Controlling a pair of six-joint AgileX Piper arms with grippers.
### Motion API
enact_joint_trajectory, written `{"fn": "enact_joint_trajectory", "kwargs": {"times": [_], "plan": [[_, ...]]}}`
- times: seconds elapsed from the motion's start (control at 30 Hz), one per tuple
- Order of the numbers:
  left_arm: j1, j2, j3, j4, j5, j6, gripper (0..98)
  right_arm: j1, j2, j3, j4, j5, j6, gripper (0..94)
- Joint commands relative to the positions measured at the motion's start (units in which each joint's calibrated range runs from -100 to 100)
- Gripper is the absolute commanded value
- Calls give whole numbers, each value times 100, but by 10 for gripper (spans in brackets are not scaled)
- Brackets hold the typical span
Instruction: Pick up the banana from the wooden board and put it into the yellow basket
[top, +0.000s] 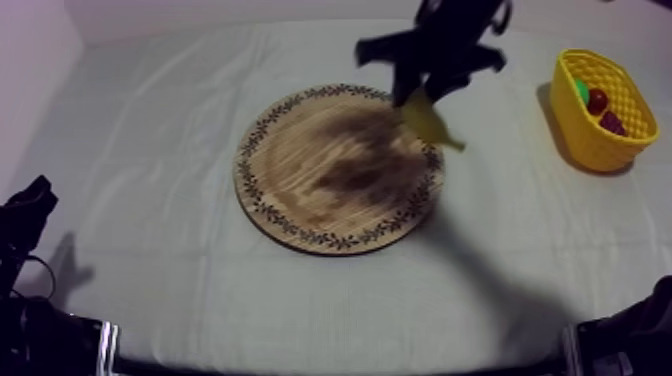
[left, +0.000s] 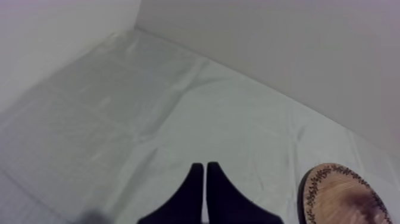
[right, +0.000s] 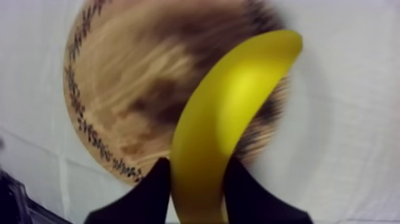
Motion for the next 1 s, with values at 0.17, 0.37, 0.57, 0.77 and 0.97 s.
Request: {"fn": "enact_joint_trajectory", "kwargs": {"times": [0.17,0.37,0.57,0.77,0.97], "plan": [[-1,4,0,-2,0,-1,1,1126,-1119,112,114,-6,152,181],[-1,4,0,-2,0,-1,1,1990,-1200,28,200,-34,272,180],[-1,4,0,-2,0,-1,1,2674,-911,-159,267,-148,355,184],[-1,4,0,-2,0,-1,1,3049,-454,-210,413,-407,377,189],[-1,4,0,-2,0,-1,1,3144,-109,-80,560,-749,297,236]]}}
